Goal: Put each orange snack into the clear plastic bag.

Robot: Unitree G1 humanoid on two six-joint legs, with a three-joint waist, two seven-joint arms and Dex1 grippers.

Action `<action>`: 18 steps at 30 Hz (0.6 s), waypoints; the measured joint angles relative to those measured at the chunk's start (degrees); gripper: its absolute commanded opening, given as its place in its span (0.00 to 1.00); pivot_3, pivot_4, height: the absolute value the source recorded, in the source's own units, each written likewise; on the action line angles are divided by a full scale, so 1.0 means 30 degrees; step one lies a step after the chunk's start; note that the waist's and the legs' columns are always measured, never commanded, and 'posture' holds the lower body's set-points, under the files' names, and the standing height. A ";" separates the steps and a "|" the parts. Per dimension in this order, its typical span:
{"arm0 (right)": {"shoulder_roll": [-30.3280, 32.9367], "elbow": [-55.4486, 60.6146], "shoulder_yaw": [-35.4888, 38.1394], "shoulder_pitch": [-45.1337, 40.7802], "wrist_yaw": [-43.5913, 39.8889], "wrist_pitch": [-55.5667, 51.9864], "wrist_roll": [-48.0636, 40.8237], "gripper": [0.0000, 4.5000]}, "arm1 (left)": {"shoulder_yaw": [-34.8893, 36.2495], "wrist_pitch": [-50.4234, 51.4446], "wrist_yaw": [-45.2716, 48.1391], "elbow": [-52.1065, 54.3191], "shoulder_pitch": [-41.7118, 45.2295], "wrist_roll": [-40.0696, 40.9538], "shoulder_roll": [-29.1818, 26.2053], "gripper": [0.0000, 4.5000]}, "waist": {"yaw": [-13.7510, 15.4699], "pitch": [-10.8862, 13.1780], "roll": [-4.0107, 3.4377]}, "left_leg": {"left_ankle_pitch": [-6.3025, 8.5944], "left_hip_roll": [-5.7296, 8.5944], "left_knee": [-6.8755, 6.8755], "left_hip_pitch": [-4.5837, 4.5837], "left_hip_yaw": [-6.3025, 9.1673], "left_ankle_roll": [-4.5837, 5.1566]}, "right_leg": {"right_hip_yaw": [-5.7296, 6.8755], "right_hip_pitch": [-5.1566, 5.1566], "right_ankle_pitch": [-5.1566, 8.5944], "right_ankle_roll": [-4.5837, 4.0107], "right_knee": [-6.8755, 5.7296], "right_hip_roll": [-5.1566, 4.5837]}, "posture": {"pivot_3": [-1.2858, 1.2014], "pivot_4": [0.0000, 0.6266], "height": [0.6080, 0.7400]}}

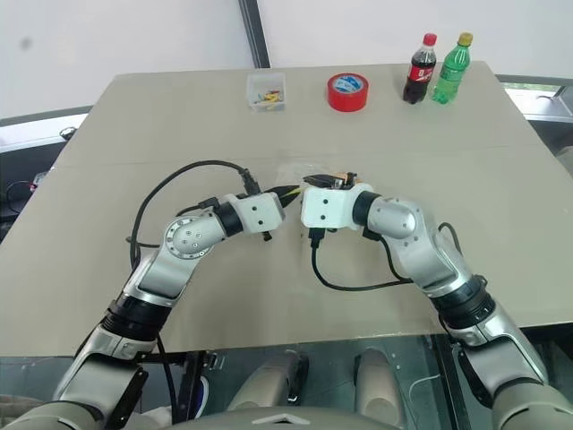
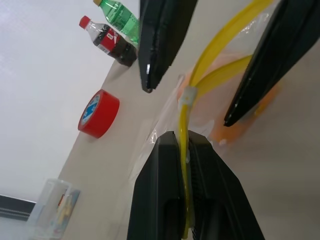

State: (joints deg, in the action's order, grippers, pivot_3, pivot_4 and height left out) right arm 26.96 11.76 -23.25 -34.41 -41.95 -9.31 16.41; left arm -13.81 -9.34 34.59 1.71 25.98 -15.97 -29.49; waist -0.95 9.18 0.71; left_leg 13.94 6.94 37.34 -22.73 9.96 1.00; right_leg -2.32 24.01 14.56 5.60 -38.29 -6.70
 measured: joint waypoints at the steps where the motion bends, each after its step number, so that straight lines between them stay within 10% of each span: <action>1: -0.0082 -0.0136 0.0000 -0.0021 -0.0023 0.0005 0.0005 0.34 | 0.0000 -0.0028 -0.0011 0.0000 -0.0033 -0.0081 -0.0043 0.00 | -0.0001 0.0000 0.0000 | 0.0000 0.0000 0.0000 0.0001 -0.0001 0.0000 | -0.0001 0.0000 0.0000 0.0000 0.0000 0.0000 | 0.52 0.24 1.00; 3: -0.0119 -0.0330 0.0000 -0.0045 -0.0047 0.0008 0.0061 0.13 | 0.0000 -0.0058 -0.0012 0.0001 -0.0113 -0.0152 -0.0063 0.00 | -0.0003 0.0000 0.0000 | 0.0000 0.0000 0.0000 0.0000 -0.0001 0.0000 | -0.0001 0.0000 0.0000 0.0000 0.0000 0.0000 | 0.52 0.24 1.00; 18: -0.0487 -0.0598 0.0000 -0.0269 -0.0072 0.0278 0.0431 0.13 | 0.0026 -0.0052 -0.0011 0.0184 -0.0123 -0.0172 -0.0061 0.00 | -0.0013 0.0000 -0.0001 | 0.0000 0.0000 0.0000 0.0000 0.0001 0.0000 | 0.0000 0.0001 0.0000 0.0000 0.0000 0.0001 | 0.52 0.24 1.00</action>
State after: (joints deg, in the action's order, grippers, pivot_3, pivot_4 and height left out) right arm 25.50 9.97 -23.25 -35.21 -42.17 -8.48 17.70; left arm -13.74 -9.49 34.56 2.26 25.61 -16.48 -29.67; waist -0.99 9.18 0.71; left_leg 13.94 6.94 37.34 -22.73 9.96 1.00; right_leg -2.32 24.01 14.56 5.60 -38.29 -6.69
